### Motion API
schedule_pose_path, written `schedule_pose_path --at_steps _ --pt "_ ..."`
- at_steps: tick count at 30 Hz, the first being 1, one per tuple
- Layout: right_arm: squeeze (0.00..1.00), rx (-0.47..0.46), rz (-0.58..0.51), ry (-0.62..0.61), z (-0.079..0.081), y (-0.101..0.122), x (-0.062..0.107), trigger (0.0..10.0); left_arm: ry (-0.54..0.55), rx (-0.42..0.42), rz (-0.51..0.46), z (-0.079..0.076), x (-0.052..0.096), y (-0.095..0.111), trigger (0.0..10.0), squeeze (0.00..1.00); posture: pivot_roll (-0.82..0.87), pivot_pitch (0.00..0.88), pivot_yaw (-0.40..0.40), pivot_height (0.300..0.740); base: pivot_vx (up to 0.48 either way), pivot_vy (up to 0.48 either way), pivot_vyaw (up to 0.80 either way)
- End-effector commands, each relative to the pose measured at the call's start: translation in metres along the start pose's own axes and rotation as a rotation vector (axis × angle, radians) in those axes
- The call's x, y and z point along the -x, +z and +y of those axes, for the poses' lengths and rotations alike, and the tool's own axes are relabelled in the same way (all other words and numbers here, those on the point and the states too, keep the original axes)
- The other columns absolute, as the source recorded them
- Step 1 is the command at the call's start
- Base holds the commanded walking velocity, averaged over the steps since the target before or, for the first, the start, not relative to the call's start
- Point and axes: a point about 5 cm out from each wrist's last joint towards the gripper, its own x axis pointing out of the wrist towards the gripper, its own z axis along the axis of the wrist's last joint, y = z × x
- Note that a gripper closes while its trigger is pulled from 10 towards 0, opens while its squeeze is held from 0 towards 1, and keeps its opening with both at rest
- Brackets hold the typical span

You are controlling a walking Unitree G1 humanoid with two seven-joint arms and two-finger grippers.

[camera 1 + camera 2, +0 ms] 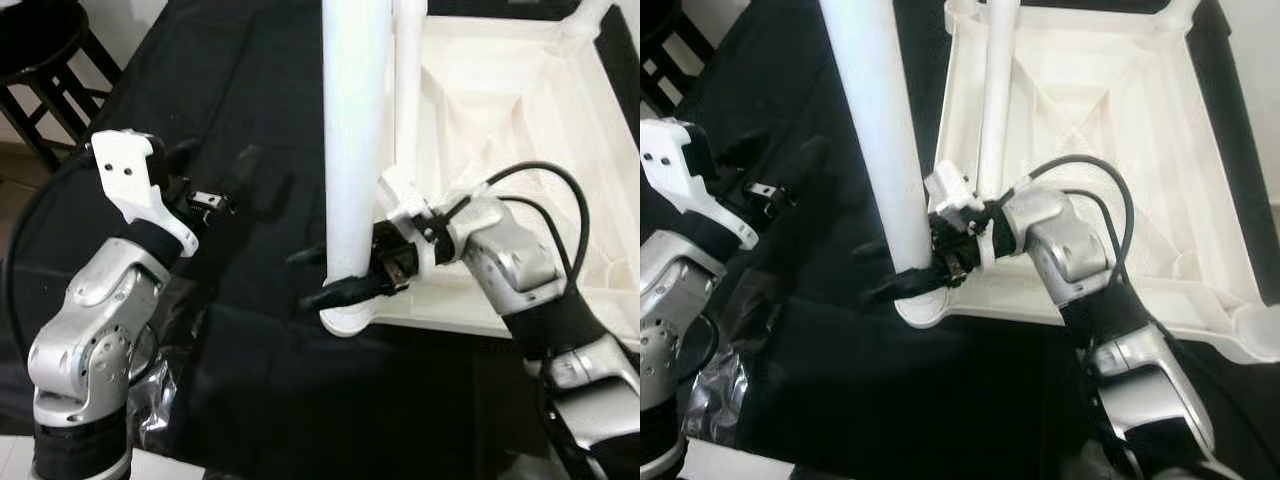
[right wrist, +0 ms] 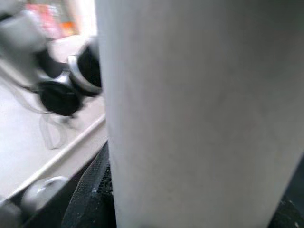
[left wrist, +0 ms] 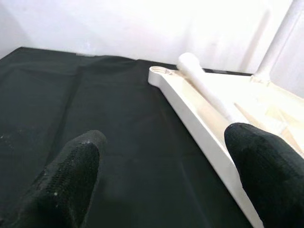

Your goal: Building children table

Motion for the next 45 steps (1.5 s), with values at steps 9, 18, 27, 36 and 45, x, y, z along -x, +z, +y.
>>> schedule_pose_path --at_steps 9,18,27,36,45 --pt "0.0 -0.076 0.168 -0.28 0.028 -0.044 -0.016 10.0 -0.015 -0.002 0.006 0.001 -0.001 0.0 10.0 0.0 0.05 0.391 -0.004 0.74 0.0 0.0 0.0" --pt "0.0 -0.196 0.326 -1.061 0.036 -0.082 -0.016 10.0 -0.052 -0.004 -0.026 0.0 -0.011 0.007 10.0 0.0 0.05 0.369 0.0 0.74 0.0 0.0 0.0" --pt "0.0 -0.214 0.172 -0.974 0.03 -0.066 -0.039 10.0 -0.093 -0.008 -0.037 -0.002 -0.019 0.01 10.0 0.0 0.05 0.346 0.019 0.74 0.0 0.0 0.0" --pt "0.0 -0.17 -0.026 -0.652 0.028 -0.029 -0.038 10.0 -0.11 -0.005 -0.04 -0.002 -0.022 0.01 10.0 0.0 0.05 0.342 0.025 0.74 0.0 0.0 0.0" --pt "0.0 -0.158 -0.066 -0.291 0.022 -0.006 0.005 10.0 -0.118 0.003 -0.037 -0.003 -0.022 0.008 10.0 0.0 0.05 0.346 0.024 0.74 0.0 0.0 0.0"
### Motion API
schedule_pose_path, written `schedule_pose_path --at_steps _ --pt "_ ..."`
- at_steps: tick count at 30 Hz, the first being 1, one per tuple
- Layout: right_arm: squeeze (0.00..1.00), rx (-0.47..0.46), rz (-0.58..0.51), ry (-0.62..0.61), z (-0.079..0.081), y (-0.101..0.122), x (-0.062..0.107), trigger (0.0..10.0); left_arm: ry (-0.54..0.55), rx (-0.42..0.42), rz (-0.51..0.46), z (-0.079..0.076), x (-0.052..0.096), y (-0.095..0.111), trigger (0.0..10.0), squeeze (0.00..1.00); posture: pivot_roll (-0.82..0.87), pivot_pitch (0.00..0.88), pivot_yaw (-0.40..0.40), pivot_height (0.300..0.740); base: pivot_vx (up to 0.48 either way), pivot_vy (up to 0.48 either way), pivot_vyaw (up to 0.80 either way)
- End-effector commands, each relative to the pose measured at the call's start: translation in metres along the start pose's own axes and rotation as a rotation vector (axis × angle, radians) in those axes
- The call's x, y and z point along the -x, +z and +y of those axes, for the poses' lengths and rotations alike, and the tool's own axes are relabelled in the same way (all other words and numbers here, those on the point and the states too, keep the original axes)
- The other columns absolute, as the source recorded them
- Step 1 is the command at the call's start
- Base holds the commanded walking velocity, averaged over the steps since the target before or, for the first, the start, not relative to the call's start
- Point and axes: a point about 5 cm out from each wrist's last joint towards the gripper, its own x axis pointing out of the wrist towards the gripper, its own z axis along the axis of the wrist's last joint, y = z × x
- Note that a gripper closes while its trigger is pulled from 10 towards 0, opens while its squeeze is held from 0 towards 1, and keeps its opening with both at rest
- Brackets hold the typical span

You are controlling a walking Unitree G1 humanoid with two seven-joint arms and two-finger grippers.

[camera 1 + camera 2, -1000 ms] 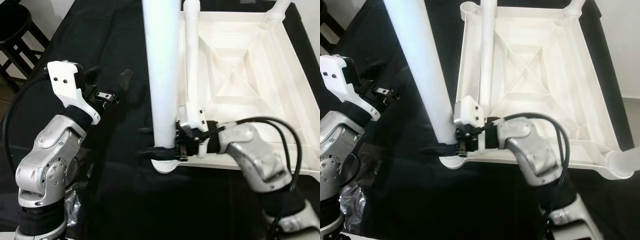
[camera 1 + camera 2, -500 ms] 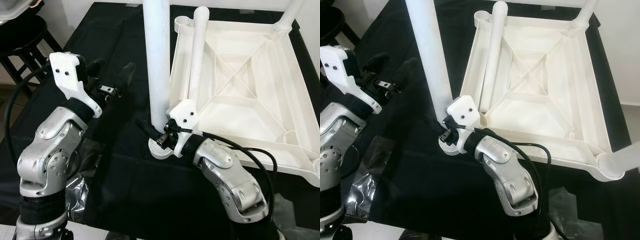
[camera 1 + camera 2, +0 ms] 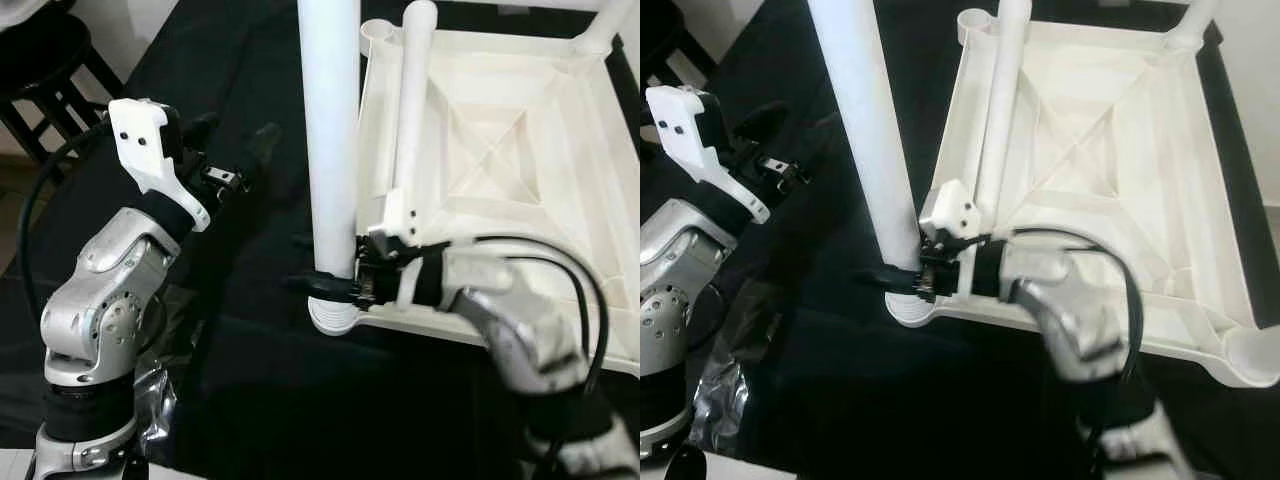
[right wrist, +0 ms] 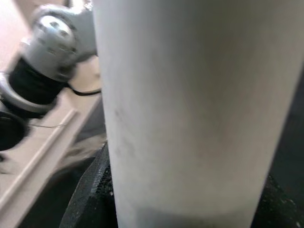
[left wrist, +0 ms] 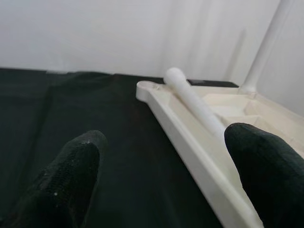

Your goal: Building children table

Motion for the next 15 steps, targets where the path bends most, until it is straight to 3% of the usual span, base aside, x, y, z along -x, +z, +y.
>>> schedule_pose_path --at_steps 1,4,7,10,15 --pt "0.0 -0.069 0.001 0.039 -0.004 -0.005 0.009 10.0 -0.004 0.005 -0.005 0.001 0.003 0.0 10.0 0.0 0.05 0.346 0.024 0.74 0.0 0.0 0.0" --pt "0.0 -0.099 0.0 0.047 -0.015 -0.003 0.01 10.0 -0.003 0.007 -0.004 0.001 0.004 -0.001 10.0 0.0 0.05 0.349 0.023 0.74 0.0 0.0 0.0" --pt "0.0 -0.238 -0.075 0.083 -0.025 -0.001 0.007 10.0 -0.002 0.011 -0.003 0.001 0.005 -0.001 10.0 0.0 0.06 0.35 0.024 0.74 0.0 0.0 0.0" --pt "0.0 -0.322 -0.14 0.148 -0.026 0.002 0.005 10.0 -0.001 0.012 -0.003 0.001 0.005 -0.001 10.0 0.0 0.06 0.35 0.025 0.74 0.0 0.0 0.0" --pt "0.0 -0.333 -0.124 0.185 -0.034 -0.001 0.004 10.0 -0.006 0.013 0.002 -0.001 0.006 -0.001 10.0 0.0 0.07 0.348 0.028 0.74 0.0 0.0 0.0"
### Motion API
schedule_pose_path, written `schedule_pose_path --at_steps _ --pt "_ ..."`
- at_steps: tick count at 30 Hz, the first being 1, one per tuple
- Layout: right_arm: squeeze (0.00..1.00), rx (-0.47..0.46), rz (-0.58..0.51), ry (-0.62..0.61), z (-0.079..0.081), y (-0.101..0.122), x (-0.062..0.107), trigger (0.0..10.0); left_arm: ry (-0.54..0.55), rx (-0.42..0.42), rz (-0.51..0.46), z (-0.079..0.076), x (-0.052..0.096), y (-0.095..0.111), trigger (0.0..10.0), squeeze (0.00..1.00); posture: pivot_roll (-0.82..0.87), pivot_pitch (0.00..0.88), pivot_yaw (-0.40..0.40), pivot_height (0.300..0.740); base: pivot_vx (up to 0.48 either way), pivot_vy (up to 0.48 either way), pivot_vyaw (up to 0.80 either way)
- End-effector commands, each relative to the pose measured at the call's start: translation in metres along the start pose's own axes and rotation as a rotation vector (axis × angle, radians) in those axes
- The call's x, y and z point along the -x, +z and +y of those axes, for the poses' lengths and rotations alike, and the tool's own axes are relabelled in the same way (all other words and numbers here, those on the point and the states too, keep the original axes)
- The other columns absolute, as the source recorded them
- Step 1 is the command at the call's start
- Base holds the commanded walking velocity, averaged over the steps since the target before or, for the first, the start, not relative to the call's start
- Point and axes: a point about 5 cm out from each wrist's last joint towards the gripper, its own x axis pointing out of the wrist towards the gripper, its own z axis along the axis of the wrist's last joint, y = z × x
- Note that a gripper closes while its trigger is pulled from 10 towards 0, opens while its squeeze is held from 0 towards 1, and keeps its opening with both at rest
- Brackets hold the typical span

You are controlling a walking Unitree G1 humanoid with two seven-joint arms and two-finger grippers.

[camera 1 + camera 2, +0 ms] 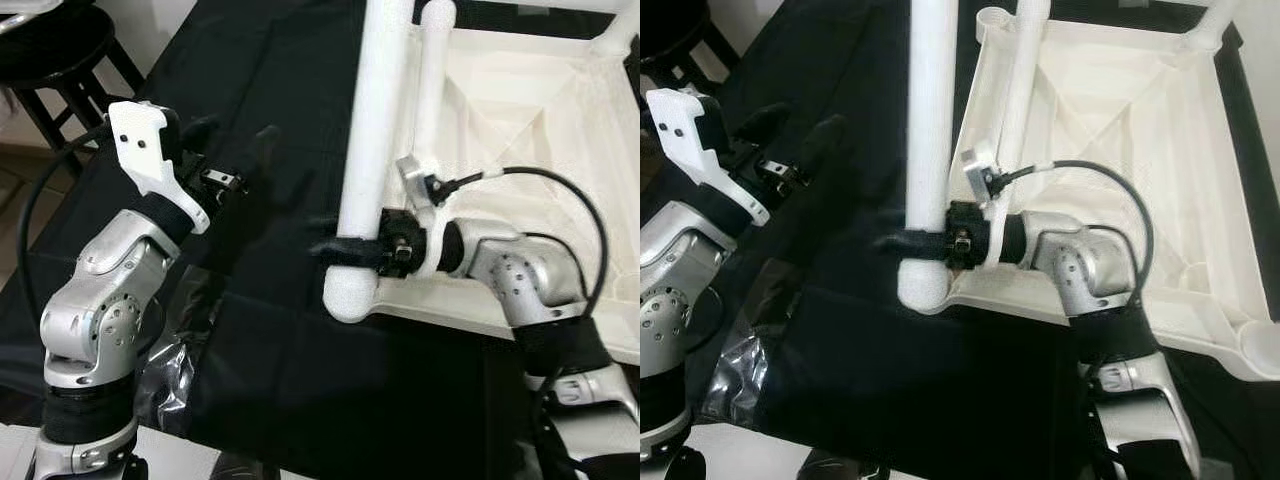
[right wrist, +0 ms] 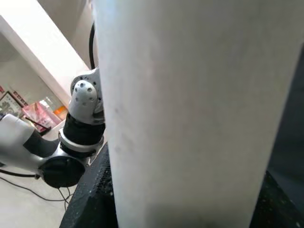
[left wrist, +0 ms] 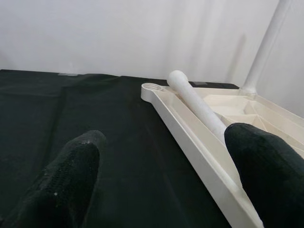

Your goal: Building children table

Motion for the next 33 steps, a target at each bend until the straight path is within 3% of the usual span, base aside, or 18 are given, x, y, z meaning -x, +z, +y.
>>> schedule_pose_path --at_steps 1,5,10,13,21,23,26,33 --pt "0.0 0.013 -0.005 0.028 0.001 0.002 -0.003 10.0 -0.005 0.007 -0.002 -0.001 0.004 0.0 10.0 0.0 0.07 0.348 0.028 0.74 0.0 0.0 0.0" --pt "0.0 0.068 -0.013 0.015 -0.005 0.015 -0.003 10.0 -0.009 0.008 -0.001 -0.003 0.004 0.0 10.0 0.0 0.07 0.347 0.027 0.74 0.0 0.0 0.0" --pt "0.0 0.257 0.129 -0.051 -0.009 0.01 -0.007 10.0 -0.011 0.011 -0.003 -0.005 0.003 0.0 10.0 0.0 0.06 0.35 0.027 0.74 0.0 0.0 0.0" --pt "0.0 0.305 0.159 -0.091 -0.013 0.009 -0.011 10.0 -0.012 0.014 -0.003 -0.005 0.003 -0.001 10.0 0.0 0.06 0.355 0.026 0.74 0.0 0.0 0.0" --pt "0.0 0.287 0.198 -0.065 -0.011 -0.001 -0.013 10.0 -0.008 0.014 -0.003 -0.005 0.004 -0.001 10.0 0.0 0.06 0.36 0.023 0.74 0.0 0.0 0.0" --pt "0.0 0.269 0.196 -0.037 -0.007 -0.003 -0.014 10.0 -0.006 0.014 -0.003 -0.004 0.004 -0.001 10.0 0.0 0.06 0.361 0.023 0.74 0.0 0.0 0.0" --pt "0.0 0.171 0.106 0.097 0.009 0.006 -0.011 10.0 -0.002 0.014 -0.002 -0.004 0.005 -0.001 10.0 0.0 0.06 0.364 0.021 0.74 0.0 0.0 0.0" --pt "0.0 0.166 0.14 0.137 0.012 0.002 -0.002 10.0 -0.001 0.013 -0.001 -0.004 0.006 0.0 10.0 0.0 0.06 0.363 0.021 0.74 0.0 0.0 0.0"
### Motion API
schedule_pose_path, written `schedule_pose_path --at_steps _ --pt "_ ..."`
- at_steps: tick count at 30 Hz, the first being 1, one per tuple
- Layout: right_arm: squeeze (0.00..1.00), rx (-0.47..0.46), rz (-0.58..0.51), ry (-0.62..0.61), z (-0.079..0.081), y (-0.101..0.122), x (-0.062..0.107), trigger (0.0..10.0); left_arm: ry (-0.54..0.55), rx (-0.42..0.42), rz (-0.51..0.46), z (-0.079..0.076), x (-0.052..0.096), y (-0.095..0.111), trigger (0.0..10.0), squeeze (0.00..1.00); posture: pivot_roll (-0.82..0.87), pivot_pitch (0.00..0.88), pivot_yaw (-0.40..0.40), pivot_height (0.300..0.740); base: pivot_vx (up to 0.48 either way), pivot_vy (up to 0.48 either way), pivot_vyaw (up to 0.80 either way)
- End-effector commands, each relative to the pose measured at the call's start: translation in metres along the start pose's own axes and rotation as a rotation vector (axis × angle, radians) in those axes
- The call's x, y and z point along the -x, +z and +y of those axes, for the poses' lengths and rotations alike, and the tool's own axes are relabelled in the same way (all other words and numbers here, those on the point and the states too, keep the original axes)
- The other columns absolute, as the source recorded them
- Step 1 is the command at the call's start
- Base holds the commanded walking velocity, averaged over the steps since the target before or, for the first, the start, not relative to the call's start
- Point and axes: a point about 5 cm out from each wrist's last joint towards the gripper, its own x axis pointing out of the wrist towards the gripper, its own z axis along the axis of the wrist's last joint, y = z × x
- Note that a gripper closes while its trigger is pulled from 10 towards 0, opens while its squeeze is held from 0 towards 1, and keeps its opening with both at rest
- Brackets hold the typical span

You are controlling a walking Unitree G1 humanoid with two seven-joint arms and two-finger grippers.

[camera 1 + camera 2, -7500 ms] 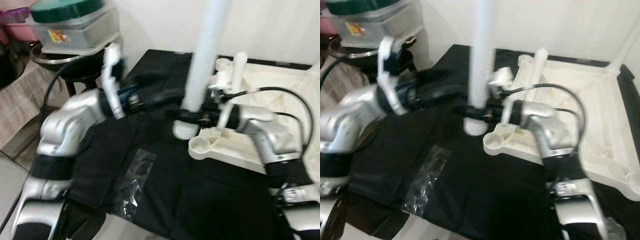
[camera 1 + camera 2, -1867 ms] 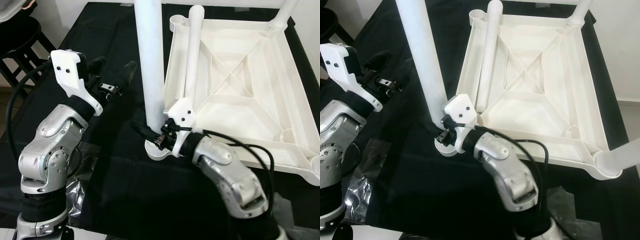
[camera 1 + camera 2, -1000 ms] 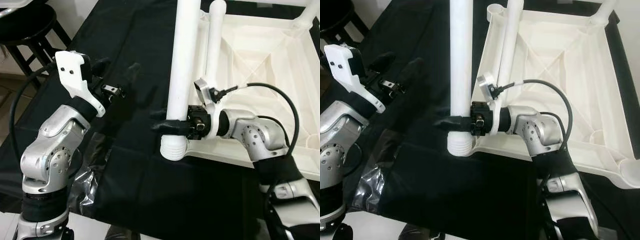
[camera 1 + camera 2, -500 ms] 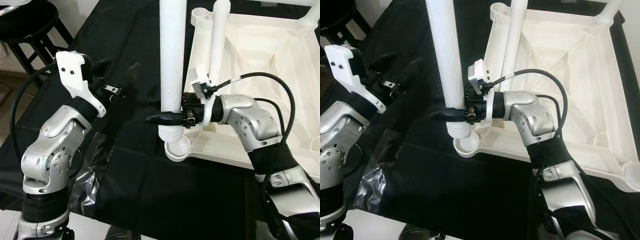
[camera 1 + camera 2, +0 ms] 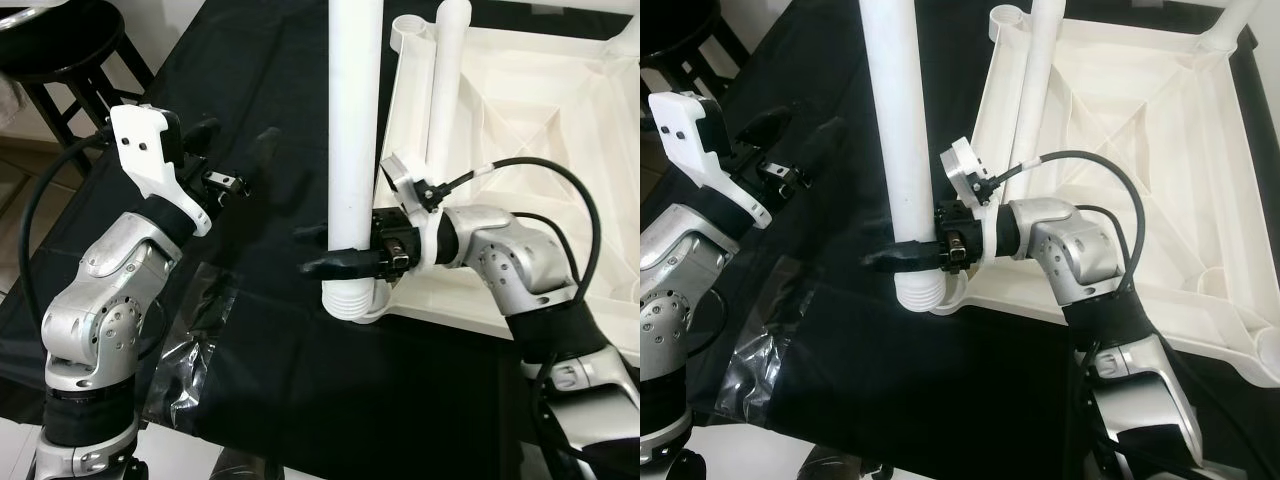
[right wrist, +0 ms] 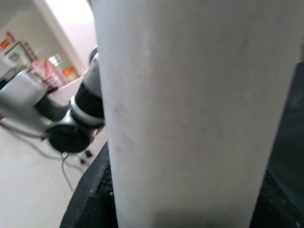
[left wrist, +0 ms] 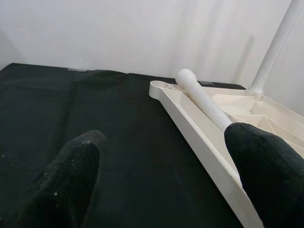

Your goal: Building children table

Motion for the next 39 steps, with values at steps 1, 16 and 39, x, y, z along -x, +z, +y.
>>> schedule_pose_path --at_steps 1,16,39 --pt "0.0 0.003 0.038 0.044 0.006 -0.009 0.001 10.0 -0.007 -0.004 0.001 -0.002 0.004 0.001 10.0 0.0 0.06 0.363 0.021 0.74 0.0 0.0 0.0" --pt "0.0 0.051 0.138 -0.051 -0.003 -0.018 0.011 10.0 -0.005 -0.008 0.0 -0.002 0.006 0.002 10.0 0.0 0.07 0.364 0.025 0.74 0.0 0.0 0.0" --pt "0.0 0.19 0.077 -0.165 0.012 -0.04 -0.008 10.0 -0.009 -0.004 -0.003 -0.002 0.004 0.002 10.0 0.0 0.06 0.36 0.032 0.74 0.0 0.0 0.0"
